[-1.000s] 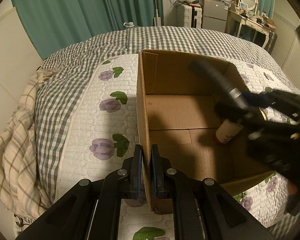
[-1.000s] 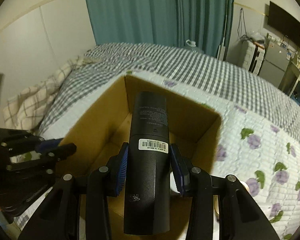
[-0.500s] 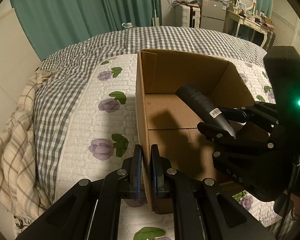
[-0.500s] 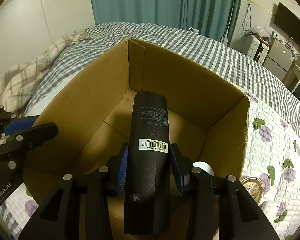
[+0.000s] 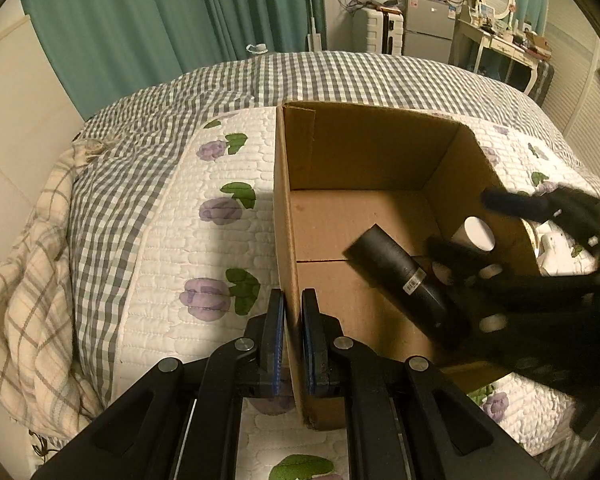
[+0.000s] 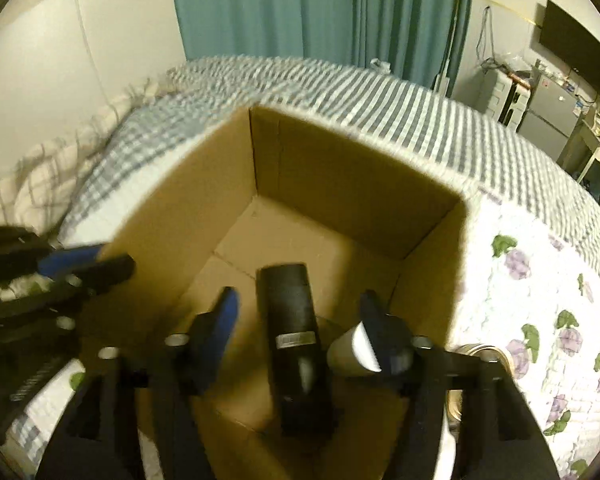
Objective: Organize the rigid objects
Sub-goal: 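Carry the black cylinder with the right tool and release it into the box, then move the right tool back and grasp the light-blue earbud case, then carry the light-blue earbud case with the right tool and drop it into the box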
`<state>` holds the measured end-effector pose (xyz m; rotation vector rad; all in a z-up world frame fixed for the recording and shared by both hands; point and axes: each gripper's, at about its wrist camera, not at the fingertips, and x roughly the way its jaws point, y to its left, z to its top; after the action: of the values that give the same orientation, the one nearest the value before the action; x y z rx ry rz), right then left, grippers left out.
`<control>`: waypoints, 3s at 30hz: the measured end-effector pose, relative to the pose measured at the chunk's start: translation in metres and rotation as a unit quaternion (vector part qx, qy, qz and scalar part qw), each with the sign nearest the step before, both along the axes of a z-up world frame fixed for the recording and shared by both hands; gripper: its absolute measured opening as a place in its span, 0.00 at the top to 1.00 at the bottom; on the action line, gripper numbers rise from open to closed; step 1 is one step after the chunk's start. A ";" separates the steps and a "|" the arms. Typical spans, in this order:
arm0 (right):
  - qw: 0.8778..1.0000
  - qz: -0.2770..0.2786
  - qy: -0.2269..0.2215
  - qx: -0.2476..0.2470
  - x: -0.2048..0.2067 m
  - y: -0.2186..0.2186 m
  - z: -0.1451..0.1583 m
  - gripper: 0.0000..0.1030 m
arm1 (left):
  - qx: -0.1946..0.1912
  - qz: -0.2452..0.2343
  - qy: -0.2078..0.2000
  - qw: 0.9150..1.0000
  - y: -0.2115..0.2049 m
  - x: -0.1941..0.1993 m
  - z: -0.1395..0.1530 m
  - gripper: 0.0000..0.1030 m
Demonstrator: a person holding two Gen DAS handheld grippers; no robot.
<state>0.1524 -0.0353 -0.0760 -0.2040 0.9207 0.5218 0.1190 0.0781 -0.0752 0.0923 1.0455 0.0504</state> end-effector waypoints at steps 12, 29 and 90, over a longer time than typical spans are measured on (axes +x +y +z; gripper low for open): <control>0.995 -0.048 -0.089 -0.021 -0.023 -0.074 0.095 0.21 | 0.000 0.002 -0.001 1.000 0.000 -0.001 0.002 0.92; 0.988 -0.123 -0.074 -0.058 -0.067 -0.176 0.054 0.17 | 0.014 0.005 -0.006 1.000 -0.006 -0.005 0.003 0.92; 0.987 -0.140 0.005 -0.082 -0.066 -0.195 -0.043 0.77 | 0.006 0.005 -0.007 1.000 -0.004 -0.010 -0.003 0.92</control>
<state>0.0863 -0.2300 -0.1187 -0.2167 0.9833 0.1862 0.1094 0.0741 -0.0779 0.0979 1.0323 0.0654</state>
